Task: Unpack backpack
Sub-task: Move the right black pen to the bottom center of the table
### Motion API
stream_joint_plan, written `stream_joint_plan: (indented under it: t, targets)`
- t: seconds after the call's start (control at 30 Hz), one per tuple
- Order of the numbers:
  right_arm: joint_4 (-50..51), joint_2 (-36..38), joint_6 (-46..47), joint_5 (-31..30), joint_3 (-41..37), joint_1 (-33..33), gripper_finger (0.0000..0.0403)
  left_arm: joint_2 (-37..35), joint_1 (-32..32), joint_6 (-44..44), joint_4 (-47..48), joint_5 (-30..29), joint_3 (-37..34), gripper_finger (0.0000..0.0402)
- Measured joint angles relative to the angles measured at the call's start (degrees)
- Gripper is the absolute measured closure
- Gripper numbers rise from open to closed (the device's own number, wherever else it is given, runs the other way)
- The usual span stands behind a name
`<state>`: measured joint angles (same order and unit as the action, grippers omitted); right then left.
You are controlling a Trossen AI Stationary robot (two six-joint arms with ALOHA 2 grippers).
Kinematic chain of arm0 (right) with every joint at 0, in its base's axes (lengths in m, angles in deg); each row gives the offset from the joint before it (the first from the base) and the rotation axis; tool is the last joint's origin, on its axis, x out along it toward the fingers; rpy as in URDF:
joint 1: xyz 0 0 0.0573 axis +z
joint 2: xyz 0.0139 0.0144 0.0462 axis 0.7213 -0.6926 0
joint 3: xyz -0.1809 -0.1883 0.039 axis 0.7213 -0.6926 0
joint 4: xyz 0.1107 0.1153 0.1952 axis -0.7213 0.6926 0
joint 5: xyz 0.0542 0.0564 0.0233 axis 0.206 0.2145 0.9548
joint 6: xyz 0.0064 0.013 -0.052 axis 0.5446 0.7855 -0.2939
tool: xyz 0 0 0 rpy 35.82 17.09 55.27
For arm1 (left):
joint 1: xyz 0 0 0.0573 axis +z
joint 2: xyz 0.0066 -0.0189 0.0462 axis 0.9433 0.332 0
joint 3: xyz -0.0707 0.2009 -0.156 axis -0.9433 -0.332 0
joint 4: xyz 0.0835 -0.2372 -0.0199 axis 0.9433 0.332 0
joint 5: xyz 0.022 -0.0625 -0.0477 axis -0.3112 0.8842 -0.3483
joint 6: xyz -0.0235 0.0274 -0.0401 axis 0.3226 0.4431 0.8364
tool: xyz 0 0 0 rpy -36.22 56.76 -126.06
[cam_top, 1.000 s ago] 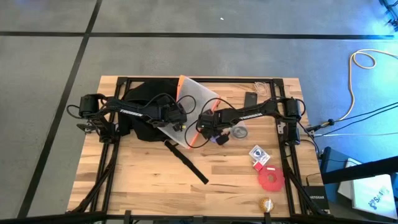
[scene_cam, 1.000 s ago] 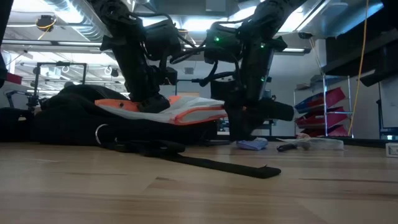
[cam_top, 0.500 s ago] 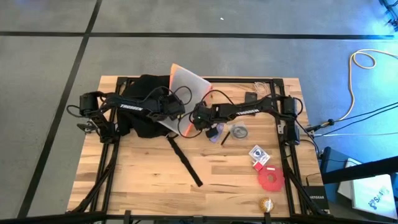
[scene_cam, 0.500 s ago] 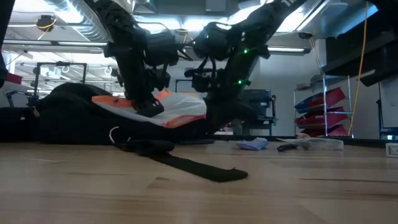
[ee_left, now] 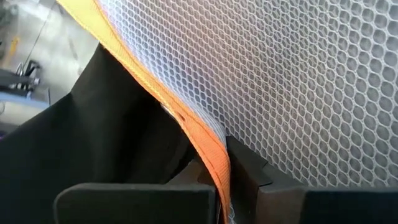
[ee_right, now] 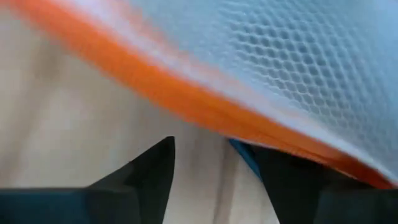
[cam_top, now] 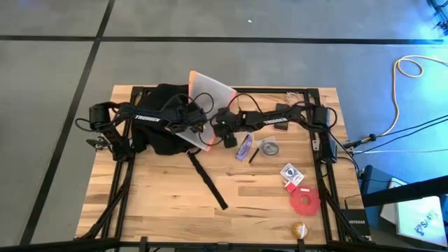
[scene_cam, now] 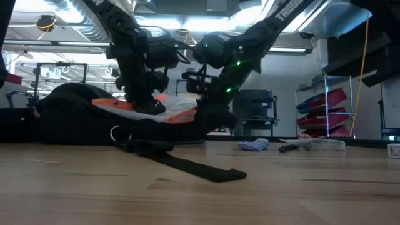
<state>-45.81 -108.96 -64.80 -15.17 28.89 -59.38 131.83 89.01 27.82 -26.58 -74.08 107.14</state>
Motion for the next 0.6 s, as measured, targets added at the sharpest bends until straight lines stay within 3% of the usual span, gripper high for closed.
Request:
stream_joint_plan:
  t: [0.27,0.6]
  targets:
    - [-12.03,-0.04,19.85,-1.43,-0.04,-1.43,0.0217,-0.04,2.78,1.05,-0.63,0.27,-3.58,0.0399]
    - [-16.61,-5.19,30.09,-2.88,0.11,-1.43,0.0251,-0.04,2.77,1.16,-1.51,0.68,-5.58,0.0399]
